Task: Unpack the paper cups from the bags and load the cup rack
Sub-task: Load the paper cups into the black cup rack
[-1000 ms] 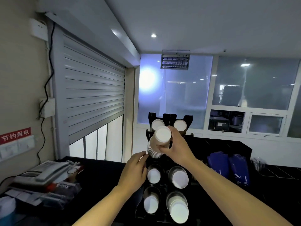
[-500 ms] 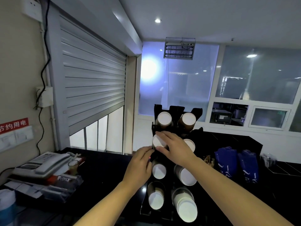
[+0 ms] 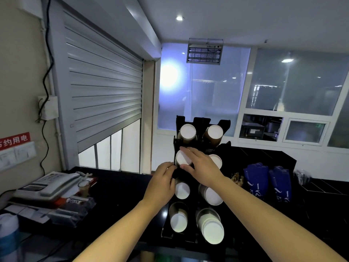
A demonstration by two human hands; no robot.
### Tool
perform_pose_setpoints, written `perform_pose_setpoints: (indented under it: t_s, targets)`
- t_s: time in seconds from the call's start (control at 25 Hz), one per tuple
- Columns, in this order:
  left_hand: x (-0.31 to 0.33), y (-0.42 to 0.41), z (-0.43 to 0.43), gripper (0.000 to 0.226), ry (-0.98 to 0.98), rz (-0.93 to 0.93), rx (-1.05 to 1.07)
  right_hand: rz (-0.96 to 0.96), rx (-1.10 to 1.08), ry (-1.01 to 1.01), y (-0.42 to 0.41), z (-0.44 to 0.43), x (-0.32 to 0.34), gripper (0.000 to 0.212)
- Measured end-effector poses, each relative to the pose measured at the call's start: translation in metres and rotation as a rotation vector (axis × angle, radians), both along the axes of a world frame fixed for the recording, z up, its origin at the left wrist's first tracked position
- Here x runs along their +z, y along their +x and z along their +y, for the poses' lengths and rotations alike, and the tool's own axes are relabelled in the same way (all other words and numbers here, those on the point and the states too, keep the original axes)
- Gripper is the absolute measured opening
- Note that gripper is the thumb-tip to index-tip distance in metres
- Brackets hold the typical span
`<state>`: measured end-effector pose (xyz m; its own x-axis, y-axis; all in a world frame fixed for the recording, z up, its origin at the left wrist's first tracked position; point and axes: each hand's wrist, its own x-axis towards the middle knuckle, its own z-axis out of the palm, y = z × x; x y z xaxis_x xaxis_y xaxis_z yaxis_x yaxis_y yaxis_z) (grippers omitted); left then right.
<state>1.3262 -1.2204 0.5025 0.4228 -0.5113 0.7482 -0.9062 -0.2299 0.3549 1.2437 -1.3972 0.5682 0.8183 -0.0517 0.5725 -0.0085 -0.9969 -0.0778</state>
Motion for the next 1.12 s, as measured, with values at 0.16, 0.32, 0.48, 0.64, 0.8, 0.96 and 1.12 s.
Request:
perform_pose_setpoints:
  t_s: [0.16, 0.32, 0.48, 0.64, 0.8, 0.96, 1.12]
  targets:
    - [0.008, -0.025, 0.002, 0.042, -0.001, 0.027, 0.111, -0.100, 0.021, -0.019, -0.032, 0.003, -0.004, 0.057]
    - [0.001, -0.066, -0.001, 0.037, 0.005, -0.069, 0.082, -0.207, 0.055, -0.036, -0.078, 0.001, -0.019, 0.036]
    - [-0.021, -0.129, -0.010, 0.038, 0.056, -0.063, -0.090, -0.240, 0.051, 0.008, -0.146, -0.012, -0.053, 0.023]
    - [-0.062, -0.179, -0.016, 0.031, 0.149, -0.027, -0.224, -0.136, 0.042, 0.061, -0.205, -0.024, -0.105, 0.020]
    - [-0.118, -0.212, -0.014, 0.031, 0.246, 0.044, -0.253, 0.007, 0.040, 0.189, -0.251, -0.030, -0.165, 0.033]
    - [-0.172, -0.236, -0.010, 0.028, 0.255, 0.367, -0.222, 0.300, -0.027, 0.494, -0.283, -0.020, -0.218, 0.071]
    - [-0.215, -0.247, -0.013, 0.037, 0.380, 0.709, -0.174, 0.512, -0.056, 0.825, -0.290, -0.008, -0.263, 0.091]
